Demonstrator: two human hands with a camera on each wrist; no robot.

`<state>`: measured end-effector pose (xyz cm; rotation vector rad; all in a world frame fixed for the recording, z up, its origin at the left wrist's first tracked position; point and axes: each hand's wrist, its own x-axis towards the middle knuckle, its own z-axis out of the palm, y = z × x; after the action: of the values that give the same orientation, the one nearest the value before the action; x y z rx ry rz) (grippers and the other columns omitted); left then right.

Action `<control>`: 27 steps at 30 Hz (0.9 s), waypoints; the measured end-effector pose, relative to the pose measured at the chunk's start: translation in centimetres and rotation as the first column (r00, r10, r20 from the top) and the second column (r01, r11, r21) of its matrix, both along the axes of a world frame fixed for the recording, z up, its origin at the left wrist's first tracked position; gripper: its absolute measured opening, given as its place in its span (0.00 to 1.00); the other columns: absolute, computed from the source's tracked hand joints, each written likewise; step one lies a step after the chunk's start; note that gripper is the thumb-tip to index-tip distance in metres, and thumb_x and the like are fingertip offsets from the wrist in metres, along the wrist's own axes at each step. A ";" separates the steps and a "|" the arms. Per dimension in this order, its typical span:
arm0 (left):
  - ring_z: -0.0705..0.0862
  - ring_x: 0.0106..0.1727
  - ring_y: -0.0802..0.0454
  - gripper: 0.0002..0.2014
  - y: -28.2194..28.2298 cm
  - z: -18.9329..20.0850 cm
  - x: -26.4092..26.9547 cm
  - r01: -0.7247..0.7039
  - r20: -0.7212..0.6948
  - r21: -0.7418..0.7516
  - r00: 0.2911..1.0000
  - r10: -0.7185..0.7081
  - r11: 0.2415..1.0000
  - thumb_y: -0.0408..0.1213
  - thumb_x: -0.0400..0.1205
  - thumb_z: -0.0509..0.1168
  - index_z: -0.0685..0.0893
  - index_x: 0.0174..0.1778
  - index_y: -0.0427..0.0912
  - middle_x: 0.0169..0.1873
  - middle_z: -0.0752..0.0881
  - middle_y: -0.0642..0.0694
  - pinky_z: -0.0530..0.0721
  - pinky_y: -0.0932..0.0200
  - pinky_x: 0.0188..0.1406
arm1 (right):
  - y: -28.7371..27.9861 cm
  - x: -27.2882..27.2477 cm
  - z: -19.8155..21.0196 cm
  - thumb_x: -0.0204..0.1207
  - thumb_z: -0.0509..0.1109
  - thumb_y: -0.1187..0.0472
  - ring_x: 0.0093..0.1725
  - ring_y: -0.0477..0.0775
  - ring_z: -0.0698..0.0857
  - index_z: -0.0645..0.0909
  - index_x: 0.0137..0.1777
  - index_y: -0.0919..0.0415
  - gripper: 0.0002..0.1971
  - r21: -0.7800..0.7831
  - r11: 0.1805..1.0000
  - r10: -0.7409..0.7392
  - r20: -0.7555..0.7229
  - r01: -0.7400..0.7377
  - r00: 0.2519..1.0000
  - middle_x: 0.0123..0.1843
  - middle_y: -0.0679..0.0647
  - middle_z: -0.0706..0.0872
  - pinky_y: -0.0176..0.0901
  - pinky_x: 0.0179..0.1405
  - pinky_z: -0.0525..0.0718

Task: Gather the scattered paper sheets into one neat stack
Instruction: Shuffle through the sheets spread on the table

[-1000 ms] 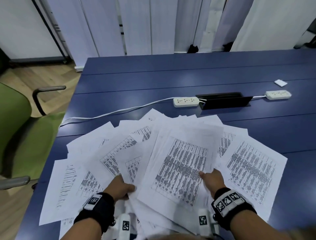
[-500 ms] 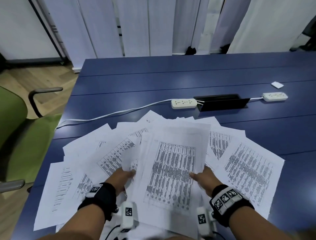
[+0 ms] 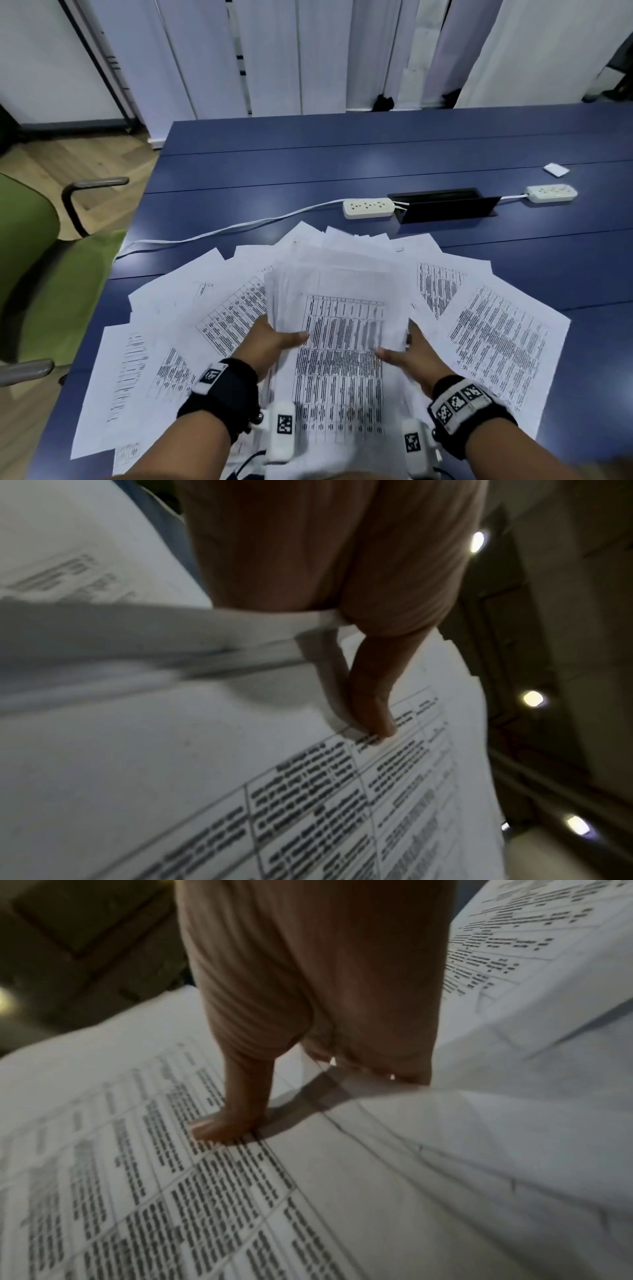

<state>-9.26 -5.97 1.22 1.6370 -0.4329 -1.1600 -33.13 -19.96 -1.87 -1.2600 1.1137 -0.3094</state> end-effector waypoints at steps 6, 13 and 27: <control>0.91 0.43 0.48 0.28 0.2 8.6 0.9 0.024 0.019 -0.392 1.000 -0.018 0.920 0.48 0.50 0.86 0.90 0.43 0.39 0.40 0.92 0.42 0.87 0.60 0.43 | -1.5 1.8 6.9 0.53 0.88 0.52 0.53 0.51 0.89 0.81 0.55 0.68 0.33 -0.026 1.000 0.007 0.269 0.000 0.963 0.48 0.52 0.92 0.45 0.53 0.86; 0.90 0.50 0.55 0.30 0.8 14.6 2.3 0.007 0.102 -0.628 0.992 0.074 0.778 0.48 0.52 0.86 0.90 0.48 0.44 0.46 0.93 0.49 0.86 0.64 0.48 | -1.3 4.4 14.1 0.59 0.80 0.68 0.36 0.52 0.91 0.80 0.45 0.79 0.19 -0.182 0.978 -0.003 0.472 0.101 0.881 0.33 0.57 0.90 0.39 0.37 0.86; 0.91 0.50 0.48 0.37 1.1 12.4 2.5 -0.062 0.112 -0.594 0.981 0.158 0.802 0.48 0.52 0.86 0.86 0.55 0.36 0.48 0.92 0.42 0.87 0.58 0.49 | -0.4 4.6 15.0 0.51 0.78 0.74 0.44 0.43 0.90 0.81 0.51 0.60 0.26 -0.255 0.957 0.021 0.536 0.138 0.844 0.43 0.49 0.93 0.33 0.43 0.86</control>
<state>-6.72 -4.86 13.66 1.1813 -0.7106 -0.7049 -28.52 -20.32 13.15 -1.2796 0.6343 -0.8427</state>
